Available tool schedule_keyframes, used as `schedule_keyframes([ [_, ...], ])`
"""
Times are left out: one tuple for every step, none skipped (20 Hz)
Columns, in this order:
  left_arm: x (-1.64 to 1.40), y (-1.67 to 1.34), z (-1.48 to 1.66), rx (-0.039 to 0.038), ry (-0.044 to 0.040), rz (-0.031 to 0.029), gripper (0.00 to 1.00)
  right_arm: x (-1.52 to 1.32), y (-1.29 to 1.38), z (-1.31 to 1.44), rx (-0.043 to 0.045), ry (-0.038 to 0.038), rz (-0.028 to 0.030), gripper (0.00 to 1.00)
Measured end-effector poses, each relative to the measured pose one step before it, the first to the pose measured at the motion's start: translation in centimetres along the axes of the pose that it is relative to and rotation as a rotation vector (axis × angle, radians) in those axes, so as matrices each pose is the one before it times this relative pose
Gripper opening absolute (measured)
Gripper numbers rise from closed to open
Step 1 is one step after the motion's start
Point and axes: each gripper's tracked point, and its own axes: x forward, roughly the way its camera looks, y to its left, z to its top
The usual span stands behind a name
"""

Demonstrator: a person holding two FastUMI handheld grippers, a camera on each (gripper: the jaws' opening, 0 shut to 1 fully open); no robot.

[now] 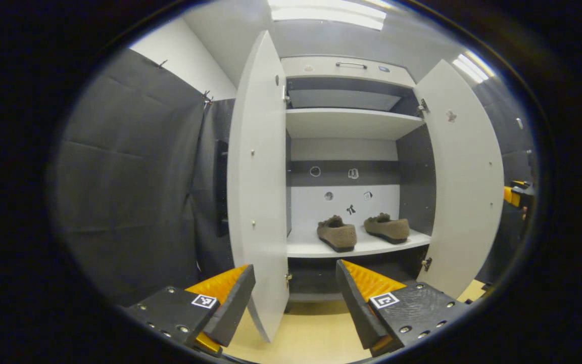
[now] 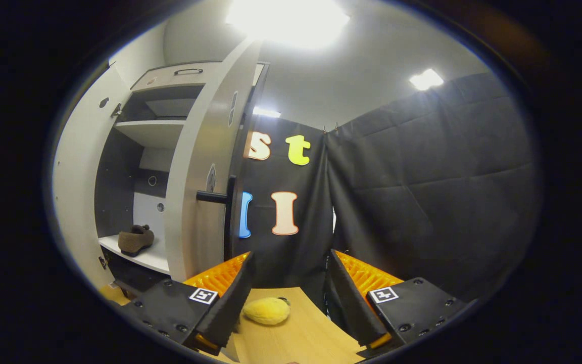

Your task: Grab one shoe with the right hand and put it into the shoe cabinet, grab the other shoe with the left hand and put it into the shoe cabinet; then close the right door with the right hand and the left door with the left hand.

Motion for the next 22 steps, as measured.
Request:
schedule_keyframes([
  [-0.133, 0.837, 0.091, -0.00063, -0.00023, -0.00352, 0.93, -0.173, 0.344, 0.08, -0.00712, -0.00068, -0.01019, 0.93],
  [-0.074, 0.711, 0.16, -0.00541, -0.00306, -0.00632, 0.97, -0.309, 0.443, 0.106, -0.00672, 0.00006, -0.00867, 0.93],
  [-0.008, 0.678, 0.194, -0.00354, -0.00404, -0.00584, 0.93, -0.383, 0.559, 0.108, -0.00219, -0.00121, -0.00462, 0.93],
  [0.054, 0.659, 0.001, -0.00157, -0.00229, -0.00257, 0.93, -0.292, 0.831, 0.117, 0.00187, 0.0008, 0.00308, 0.93],
  [0.054, 0.728, 0.068, -0.0006, -0.004, -0.00158, 0.93, -0.335, 0.916, 0.184, 0.00263, 0.00063, 0.00958, 0.93],
  [0.061, 0.691, 0.156, -0.00098, -0.00338, -0.00095, 0.93, -0.28, 1.053, 0.155, -0.00361, -0.00003, 0.01353, 0.93],
  [0.1, 0.757, 0.186, -0.00281, -0.00335, -0.00059, 0.93, -0.173, 1.001, 0.115, -0.00515, -0.00262, 0.00855, 0.89],
  [0.011, 0.545, -0.023, -0.00417, -0.00075, -0.00074, 0.93, -0.156, 0.86, 0.183, -0.0061, -0.00362, 0.00278, 0.93],
  [0.093, 0.561, -0.005, -0.00419, 0.00195, -0.00004, 0.97, -0.129, 0.721, 0.197, -0.0033, -0.00503, -0.00109, 0.93],
  [-0.052, 0.713, -0.171, -0.00078, 0.00041, 0.00086, 0.89, -0.076, 0.664, 0.169, 0.00195, -0.00187, -0.00353, 0.93],
  [0.047, 0.817, -0.103, 0.00179, 0.00161, 0.00486, 0.89, 0.046, 0.368, 0.039, 0.00323, -0.0017, -0.00076, 0.93],
  [-0.107, 0.775, -0.012, 0.00038, 0.00162, 0.00383, 0.92, -0.041, 0.436, 0.054, 0.00241, 0.00036, 0.00102, 0.93],
  [-0.008, 0.583, 0.0, -0.00232, 0.00165, 0.00431, 0.93, -0.014, 0.639, -0.014, 0.00319, 0.00188, 0.00081, 0.93],
  [-0.121, 0.605, -0.101, -0.00291, -0.00074, 0.0061, 0.93, -0.089, 0.597, 0.08, 0.00282, -0.00025, 0.00227, 0.93],
  [0.03, 0.566, 0.087, -0.00325, 0.00036, 0.00633, 0.93, -0.012, 0.476, 0.025, 0.00034, 0.00058, 0.00599, 0.93],
  [0.005, 0.631, -0.017, -0.0028, -0.00058, 0.00731, 0.93, -0.006, 0.674, 0.093, 0.0028, -0.00023, 0.00814, 0.93],
  [0.057, 0.417, -0.009, -0.00223, -0.00005, 0.00472, 0.93, 0.158, 0.742, 0.046, 0.00375, 0.00008, 0.00973, 0.93],
  [-0.16, 0.554, -0.144, -0.00132, 0.0014, 0.00655, 0.93, 0.203, 0.874, 0.043, 0.00363, 0.00061, 0.01199, 0.93],
  [-0.127, 0.433, -0.045, -0.00016, 0.00133, 0.00605, 0.93, 0.175, 0.879, -0.026, 0.00375, 0.00113, 0.01524, 0.9],
  [-0.145, 0.374, -0.151, -0.00022, 0.00037, 0.00535, 0.93, 0.273, 1.061, 0.054, 0.00432, 0.00024, 0.01871, 0.93],
  [-0.022, 0.502, -0.018, -0.00105, 0.00098, 0.00775, 0.97, 0.318, 1.086, 0.086, 0.00548, -0.001, 0.02175, 0.93],
  [-0.236, 0.469, -0.195, -0.00129, 0.00044, 0.00616, 0.93, 0.365, 1.065, -0.058, 0.00367, 0.00087, 0.01644, 0.9],
])
